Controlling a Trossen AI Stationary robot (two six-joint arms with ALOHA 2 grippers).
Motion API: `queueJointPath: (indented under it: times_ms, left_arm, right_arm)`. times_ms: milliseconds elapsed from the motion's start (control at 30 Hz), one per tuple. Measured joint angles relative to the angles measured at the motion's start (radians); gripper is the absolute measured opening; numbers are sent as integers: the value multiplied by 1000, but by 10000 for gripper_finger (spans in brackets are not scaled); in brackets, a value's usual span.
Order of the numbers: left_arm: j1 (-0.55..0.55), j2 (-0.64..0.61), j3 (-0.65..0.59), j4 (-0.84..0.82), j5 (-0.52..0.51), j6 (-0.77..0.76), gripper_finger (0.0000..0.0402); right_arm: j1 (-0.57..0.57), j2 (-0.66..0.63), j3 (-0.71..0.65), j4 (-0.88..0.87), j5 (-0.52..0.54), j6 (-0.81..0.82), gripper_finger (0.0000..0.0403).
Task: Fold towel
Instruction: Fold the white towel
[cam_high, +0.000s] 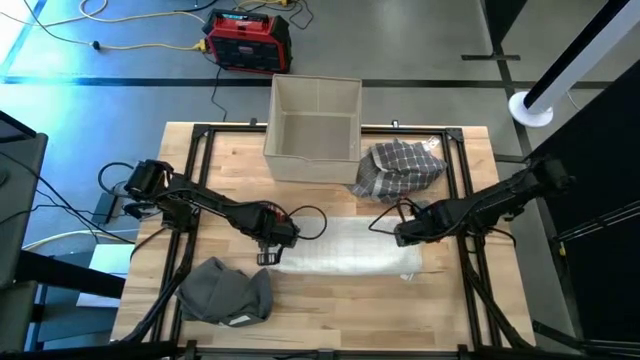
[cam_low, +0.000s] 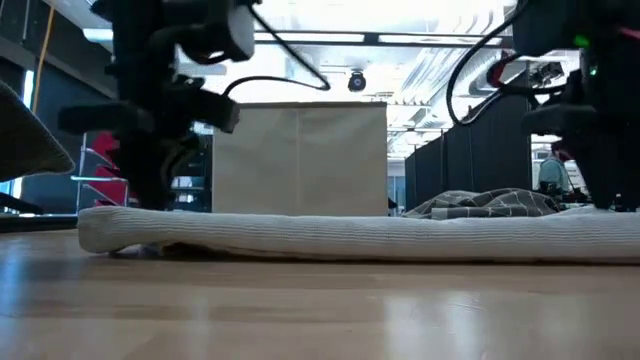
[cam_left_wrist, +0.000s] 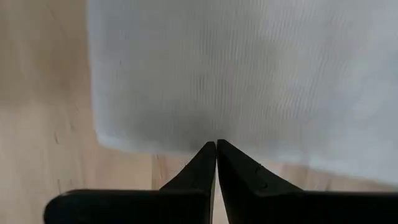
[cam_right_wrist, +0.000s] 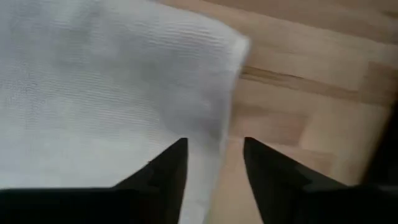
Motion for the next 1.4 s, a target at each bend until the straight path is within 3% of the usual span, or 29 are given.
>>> queueJointPath:
  times_ms: [233, 333, 367, 633, 867, 1100, 1400]
  left_arm:
    - [-56, 0, -64, 25, 10, -77, 7]
    - [-71, 0, -71, 67, 10, -91, 7]
    - [-76, 0, -73, 83, 10, -95, 7]
    - [-101, -1, -85, 189, 3, -132, 7]
    - [-100, 2, -144, 285, 25, -228, 7]
    - [-103, 7, -160, 342, -34, -302, 7]
    - [-62, 34, -161, 473, -181, -228, 7]
  right_arm:
    - [0, 3, -25, 25, -5, -35, 109]
    - [0, -42, -29, -11, 8, -51, 26]
    - [0, -62, -32, -30, 11, -55, 16]
    - [28, -241, 74, -298, 51, -28, 15]
    - [33, -253, 245, -368, 111, -28, 15]
    - [3, -142, 325, -76, 170, -138, 15]
    - [-85, 40, 358, 415, 169, -344, 15]
